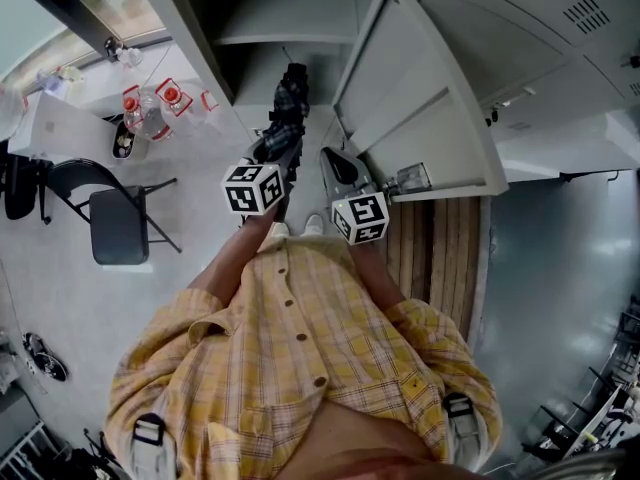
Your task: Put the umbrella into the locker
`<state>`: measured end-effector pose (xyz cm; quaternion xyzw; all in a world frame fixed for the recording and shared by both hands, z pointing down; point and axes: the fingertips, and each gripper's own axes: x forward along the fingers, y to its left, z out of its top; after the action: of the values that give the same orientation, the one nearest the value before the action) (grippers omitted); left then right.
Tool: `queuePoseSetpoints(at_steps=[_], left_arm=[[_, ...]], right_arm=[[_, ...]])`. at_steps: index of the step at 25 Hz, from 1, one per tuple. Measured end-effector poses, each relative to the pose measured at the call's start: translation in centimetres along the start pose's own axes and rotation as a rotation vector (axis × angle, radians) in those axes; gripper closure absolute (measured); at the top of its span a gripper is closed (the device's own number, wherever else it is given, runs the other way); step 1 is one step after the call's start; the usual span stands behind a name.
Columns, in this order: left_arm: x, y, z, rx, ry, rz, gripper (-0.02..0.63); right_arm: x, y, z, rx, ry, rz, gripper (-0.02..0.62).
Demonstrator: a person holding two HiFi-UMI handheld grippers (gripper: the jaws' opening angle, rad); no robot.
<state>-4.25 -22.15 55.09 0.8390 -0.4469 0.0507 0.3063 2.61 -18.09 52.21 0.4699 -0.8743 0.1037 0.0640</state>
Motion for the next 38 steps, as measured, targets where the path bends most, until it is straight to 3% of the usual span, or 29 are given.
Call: queuePoseSetpoints(at_steps=[17,38], left_arm=[[3.0,1.3,2.4,-0.093,-0.029,0.062,0.42],[5.6,2.3,5.0,-0.114,-0.065,0.083,0.42]], right_arm=[[0.9,-0.5,0.0,-0.002,-0.001,0.018,0.597],[1.4,-0.2,-0.3,-0.002,0.009,0.028,0.597]])
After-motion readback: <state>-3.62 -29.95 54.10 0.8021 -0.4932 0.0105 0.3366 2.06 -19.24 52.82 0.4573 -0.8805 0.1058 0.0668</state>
